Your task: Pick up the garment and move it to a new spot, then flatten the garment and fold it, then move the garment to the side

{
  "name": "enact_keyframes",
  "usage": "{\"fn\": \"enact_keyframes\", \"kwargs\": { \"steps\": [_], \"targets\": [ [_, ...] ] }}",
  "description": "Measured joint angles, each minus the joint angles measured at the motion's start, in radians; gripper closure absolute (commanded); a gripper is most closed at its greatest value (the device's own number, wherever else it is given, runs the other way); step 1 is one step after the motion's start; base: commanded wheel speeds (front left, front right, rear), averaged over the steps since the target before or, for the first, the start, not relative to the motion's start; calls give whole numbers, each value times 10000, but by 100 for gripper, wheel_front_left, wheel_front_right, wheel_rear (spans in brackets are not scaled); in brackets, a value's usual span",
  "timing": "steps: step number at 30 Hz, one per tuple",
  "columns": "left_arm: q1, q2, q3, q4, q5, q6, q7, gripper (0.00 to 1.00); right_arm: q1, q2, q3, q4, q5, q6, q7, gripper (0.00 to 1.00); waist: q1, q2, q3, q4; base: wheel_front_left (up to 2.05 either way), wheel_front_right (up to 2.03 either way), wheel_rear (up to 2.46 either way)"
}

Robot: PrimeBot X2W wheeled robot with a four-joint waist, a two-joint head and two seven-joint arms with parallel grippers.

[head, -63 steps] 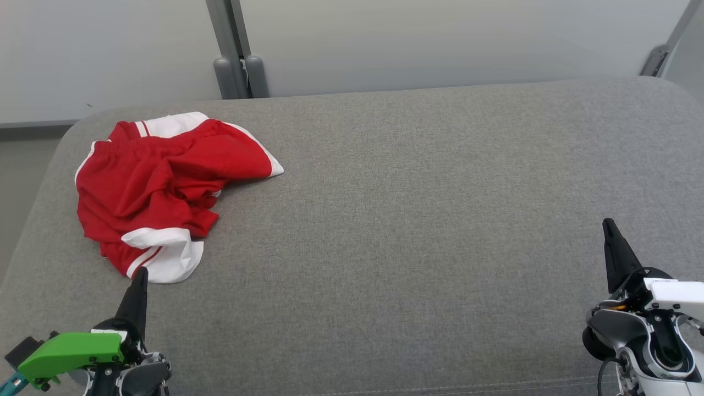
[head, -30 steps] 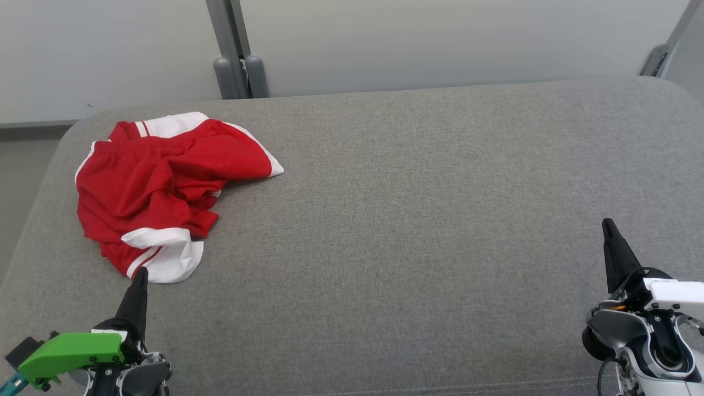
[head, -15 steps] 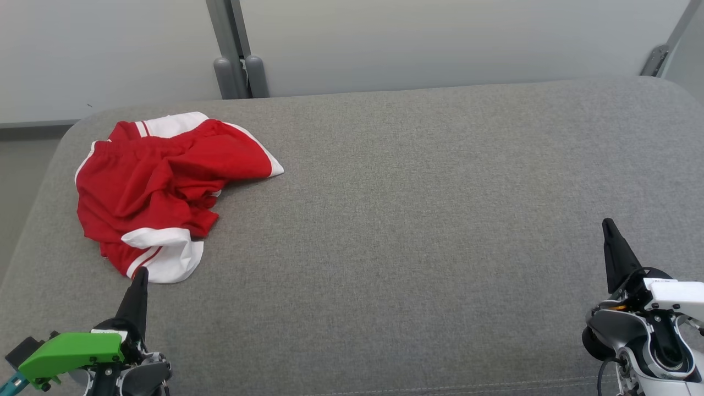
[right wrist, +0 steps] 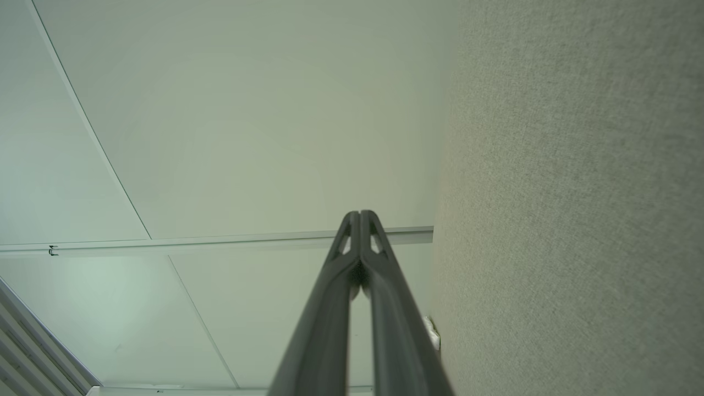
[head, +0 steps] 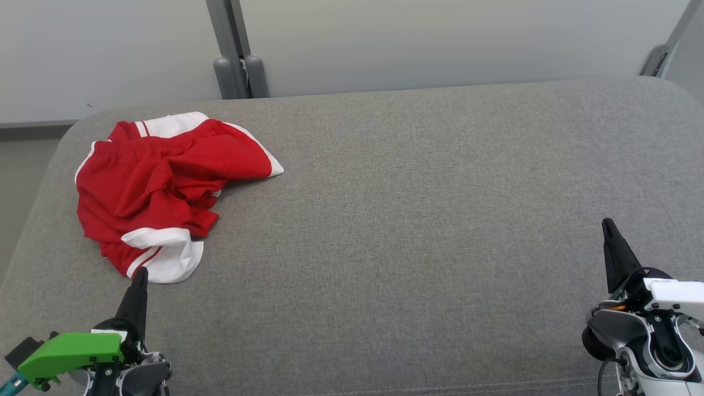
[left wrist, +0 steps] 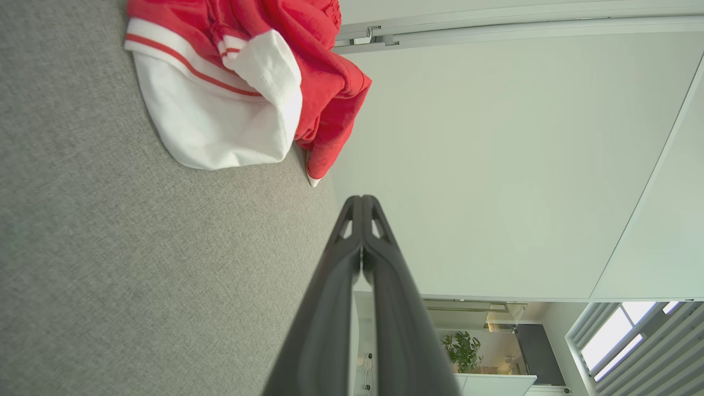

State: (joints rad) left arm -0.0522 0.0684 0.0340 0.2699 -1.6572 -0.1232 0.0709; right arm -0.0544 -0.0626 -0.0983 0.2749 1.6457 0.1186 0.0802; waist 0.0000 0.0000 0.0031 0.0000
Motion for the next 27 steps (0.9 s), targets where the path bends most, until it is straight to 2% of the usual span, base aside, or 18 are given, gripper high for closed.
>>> {"fn": "enact_keyframes", "kwargs": {
  "steps": [27],
  "targets": [
    [0, -2, 13, 0, 0, 0, 2, 100, 0, 6, -17, 0, -2, 0, 2, 100, 0, 0, 0, 0, 0, 0, 0]
  ]
}}
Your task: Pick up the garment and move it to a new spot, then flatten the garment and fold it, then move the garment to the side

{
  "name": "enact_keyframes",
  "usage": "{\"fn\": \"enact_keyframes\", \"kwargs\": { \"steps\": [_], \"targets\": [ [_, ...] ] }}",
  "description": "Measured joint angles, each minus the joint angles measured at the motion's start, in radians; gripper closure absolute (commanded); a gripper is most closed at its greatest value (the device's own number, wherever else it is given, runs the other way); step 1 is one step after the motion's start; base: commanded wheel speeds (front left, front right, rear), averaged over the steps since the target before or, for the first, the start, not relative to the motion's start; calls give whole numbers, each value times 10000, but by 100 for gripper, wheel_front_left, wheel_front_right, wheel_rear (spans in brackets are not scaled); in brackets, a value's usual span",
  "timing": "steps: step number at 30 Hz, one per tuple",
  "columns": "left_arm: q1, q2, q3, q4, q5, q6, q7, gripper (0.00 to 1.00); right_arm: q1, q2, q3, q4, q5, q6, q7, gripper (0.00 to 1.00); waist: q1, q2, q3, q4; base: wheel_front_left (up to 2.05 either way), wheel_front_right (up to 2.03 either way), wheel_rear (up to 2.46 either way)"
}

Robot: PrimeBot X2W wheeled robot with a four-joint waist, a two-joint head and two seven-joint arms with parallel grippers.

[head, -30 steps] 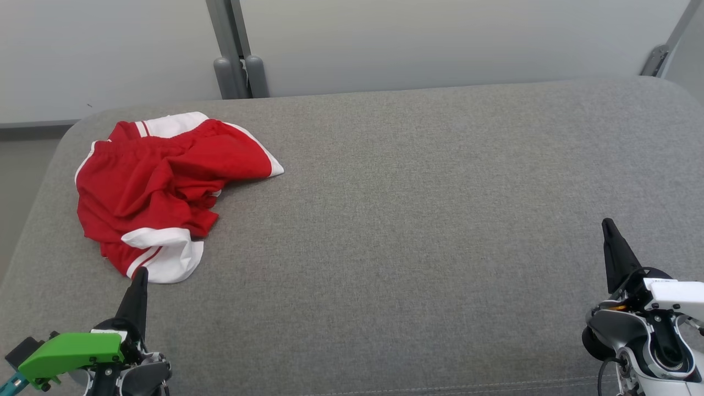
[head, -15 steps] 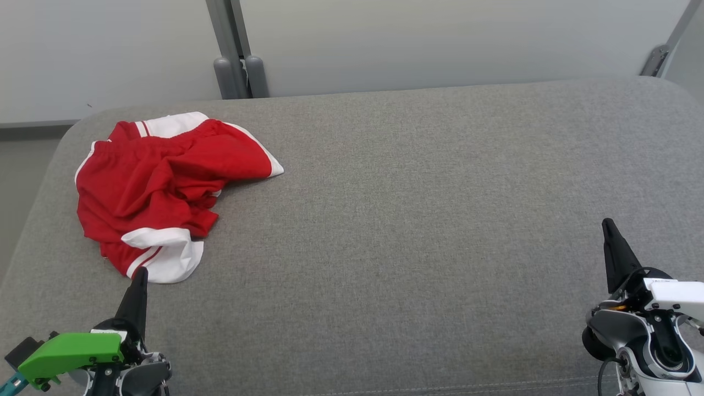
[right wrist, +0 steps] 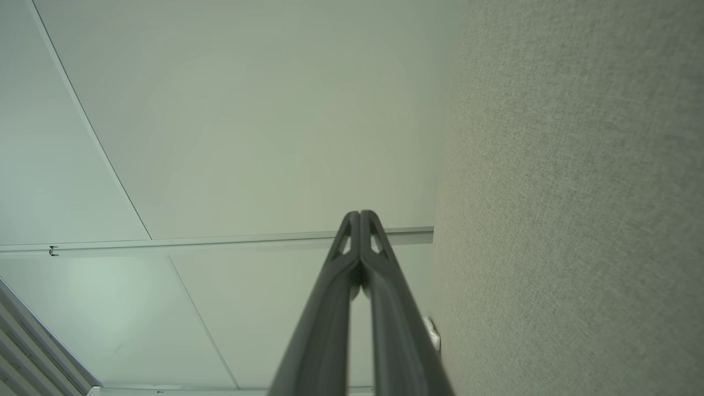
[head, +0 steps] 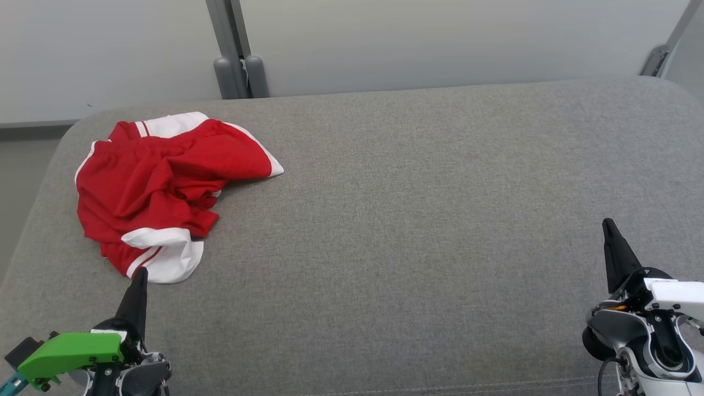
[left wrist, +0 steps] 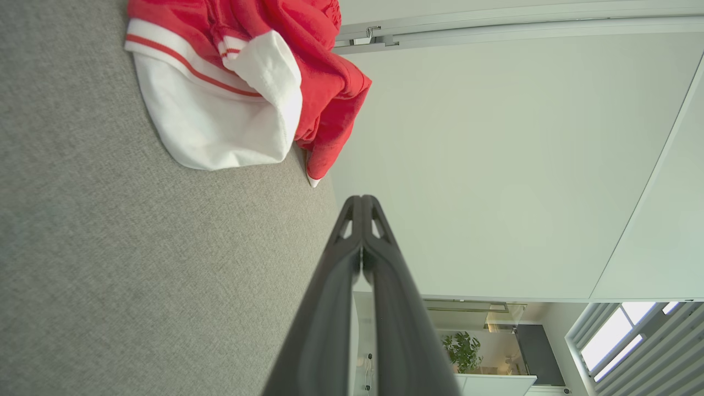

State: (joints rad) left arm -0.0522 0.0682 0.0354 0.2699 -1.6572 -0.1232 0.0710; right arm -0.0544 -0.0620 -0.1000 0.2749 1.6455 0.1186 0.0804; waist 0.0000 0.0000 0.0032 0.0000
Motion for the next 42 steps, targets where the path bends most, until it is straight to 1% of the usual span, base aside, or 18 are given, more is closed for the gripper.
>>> {"fn": "enact_keyframes", "kwargs": {
  "steps": [42],
  "targets": [
    [0, -40, 23, 0, 2, 0, 75, 100, 0, 8, -23, 0, -13, 0, 8, 100, 0, 0, 0, 0, 0, 0, 0]
  ]
}}
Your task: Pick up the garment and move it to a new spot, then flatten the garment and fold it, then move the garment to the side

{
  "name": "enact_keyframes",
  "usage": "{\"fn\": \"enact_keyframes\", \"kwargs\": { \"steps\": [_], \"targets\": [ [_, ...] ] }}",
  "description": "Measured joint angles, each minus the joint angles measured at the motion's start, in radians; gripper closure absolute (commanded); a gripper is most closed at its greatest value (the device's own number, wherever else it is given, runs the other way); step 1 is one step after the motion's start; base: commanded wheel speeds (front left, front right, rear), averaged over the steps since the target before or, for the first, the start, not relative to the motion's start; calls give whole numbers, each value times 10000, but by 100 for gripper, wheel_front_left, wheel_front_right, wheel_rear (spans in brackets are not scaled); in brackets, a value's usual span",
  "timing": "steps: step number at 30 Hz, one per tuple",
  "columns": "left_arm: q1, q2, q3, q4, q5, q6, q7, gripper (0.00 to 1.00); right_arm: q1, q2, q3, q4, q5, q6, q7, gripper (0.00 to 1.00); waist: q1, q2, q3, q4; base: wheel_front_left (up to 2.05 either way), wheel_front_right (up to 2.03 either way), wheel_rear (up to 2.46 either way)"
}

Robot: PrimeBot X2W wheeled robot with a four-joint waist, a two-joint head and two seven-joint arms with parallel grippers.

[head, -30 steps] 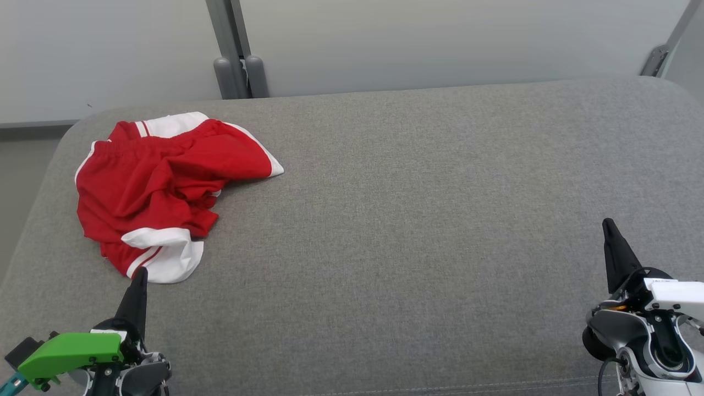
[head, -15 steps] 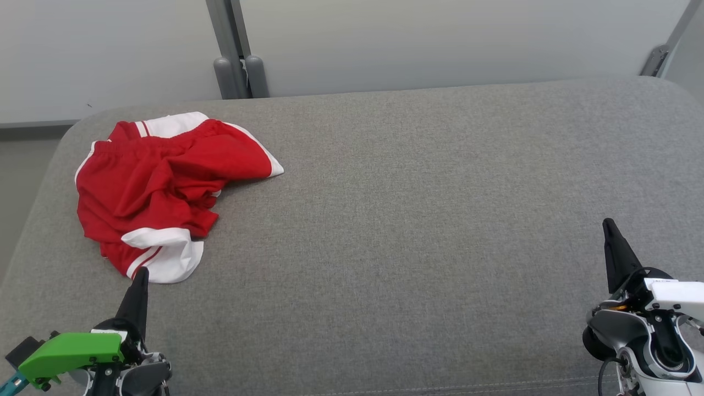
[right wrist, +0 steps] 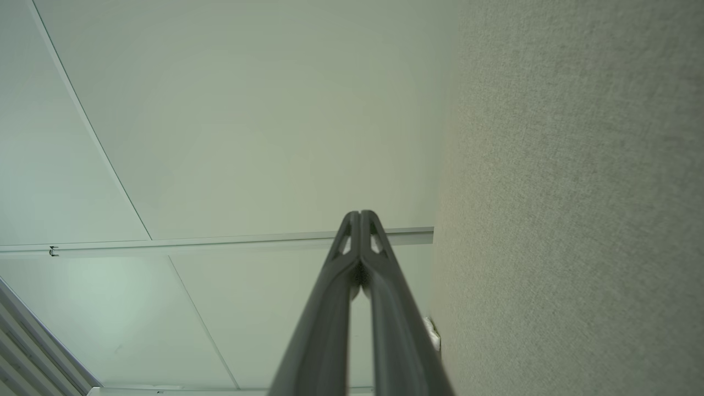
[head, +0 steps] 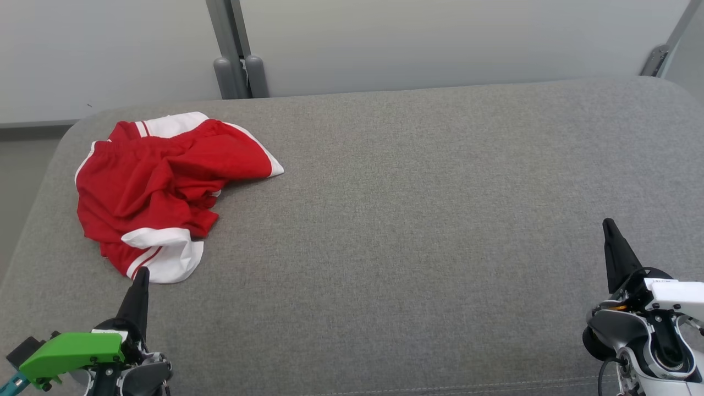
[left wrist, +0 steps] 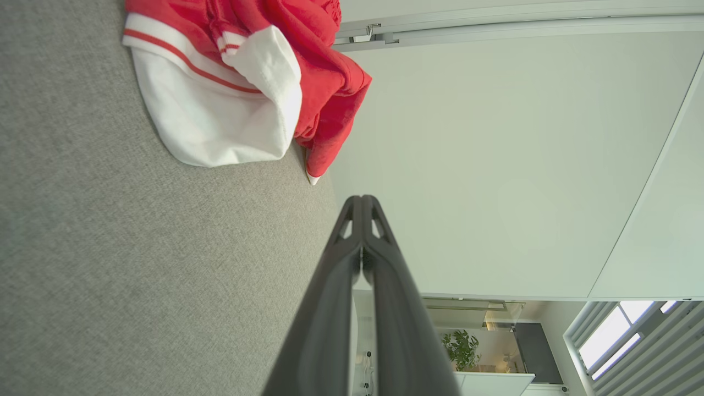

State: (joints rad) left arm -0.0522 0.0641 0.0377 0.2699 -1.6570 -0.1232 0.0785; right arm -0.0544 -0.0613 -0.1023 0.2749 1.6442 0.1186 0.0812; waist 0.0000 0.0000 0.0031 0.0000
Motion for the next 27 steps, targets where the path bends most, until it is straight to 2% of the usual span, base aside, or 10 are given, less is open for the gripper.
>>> {"fn": "enact_keyframes", "kwargs": {
  "steps": [2, 3, 8, 17, 27],
  "targets": [
    [0, -2, 0, 0, 0, 0, 0, 100, 0, 0, 0, 0, 0, 0, 0, 100, 0, 0, 0, 0, 0, 0, 0],
    [12, -6, -12, 36, -6, 4, 0, 0, 18, 6, 4, 36, 6, -12, -2, 0, 0, 0, 0, 0, 0, 0, 0],
    [518, -293, -117, 598, -6, 13, 0, 0, 634, 309, 63, 571, 6, -58, -8, 0, 0, 0, -2, -1, 0, 0, 0],
    [557, -303, -232, 531, 2, 13, -102, 0, 662, 303, 173, 477, -203, -56, -148, 0, 0, 0, 9, 6, 0, 0, 0],
    [554, -251, -518, 364, 708, 13, -453, 0, 662, -50, 504, 291, -1469, -58, -535, 0, 0, 0, 25, 12, 0, 0, 0]
  ]
}}
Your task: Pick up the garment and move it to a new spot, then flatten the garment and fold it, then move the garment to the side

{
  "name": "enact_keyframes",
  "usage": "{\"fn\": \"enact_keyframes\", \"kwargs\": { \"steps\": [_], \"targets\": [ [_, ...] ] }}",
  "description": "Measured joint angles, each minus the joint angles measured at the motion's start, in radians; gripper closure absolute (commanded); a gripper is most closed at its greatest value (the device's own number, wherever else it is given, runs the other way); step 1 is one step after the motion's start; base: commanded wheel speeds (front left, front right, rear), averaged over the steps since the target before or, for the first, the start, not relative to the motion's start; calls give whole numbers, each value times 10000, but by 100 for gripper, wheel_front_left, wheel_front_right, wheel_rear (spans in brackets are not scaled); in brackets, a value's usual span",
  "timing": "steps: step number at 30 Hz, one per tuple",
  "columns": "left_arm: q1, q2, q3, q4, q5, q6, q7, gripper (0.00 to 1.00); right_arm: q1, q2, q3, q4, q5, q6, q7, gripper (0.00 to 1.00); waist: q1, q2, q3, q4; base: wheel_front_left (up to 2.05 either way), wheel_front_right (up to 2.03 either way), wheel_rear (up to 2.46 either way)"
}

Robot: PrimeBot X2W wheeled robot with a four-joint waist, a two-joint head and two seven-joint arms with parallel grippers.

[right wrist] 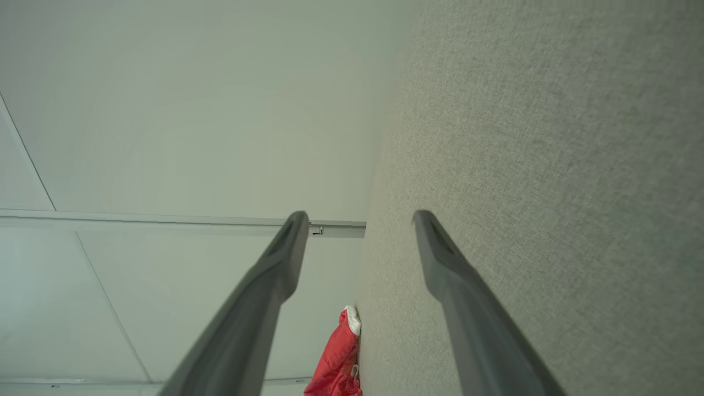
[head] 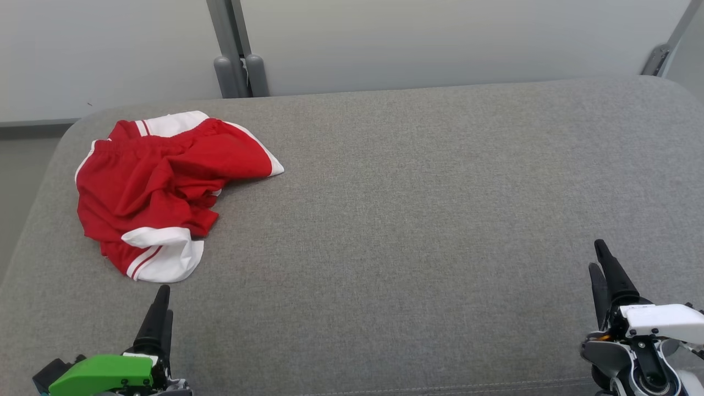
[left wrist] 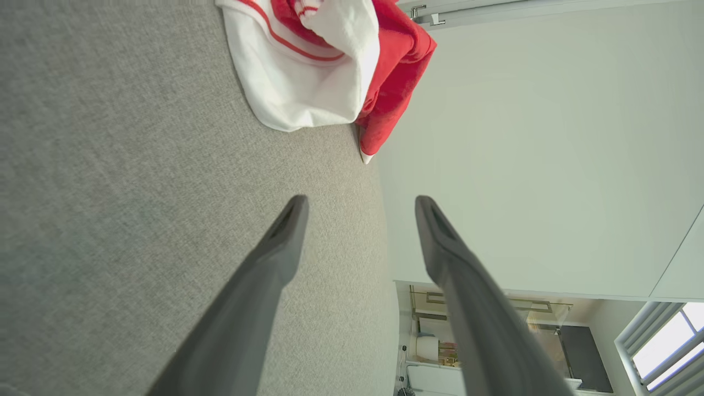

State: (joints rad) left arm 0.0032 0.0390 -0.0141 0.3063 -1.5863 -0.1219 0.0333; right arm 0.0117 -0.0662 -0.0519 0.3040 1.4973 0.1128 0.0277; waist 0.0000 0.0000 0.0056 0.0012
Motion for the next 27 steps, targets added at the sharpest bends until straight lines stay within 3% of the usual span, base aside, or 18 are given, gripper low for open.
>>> {"fn": "enact_keyframes", "kwargs": {
  "steps": [13, 27],
  "targets": [
    [-40, 499, -587, -33, 2011, 4, -447, 0, -41, -589, 782, -305, -2481, -447, -366, 0, 0, 0, 30, 8, 0, 0, 0],
    [-196, 616, -1012, -291, 4126, 311, -876, 0, -81, -738, 1611, -374, -4487, -851, -748, 0, 0, 0, -8, 32, 0, 0, 0]
  ]
}}
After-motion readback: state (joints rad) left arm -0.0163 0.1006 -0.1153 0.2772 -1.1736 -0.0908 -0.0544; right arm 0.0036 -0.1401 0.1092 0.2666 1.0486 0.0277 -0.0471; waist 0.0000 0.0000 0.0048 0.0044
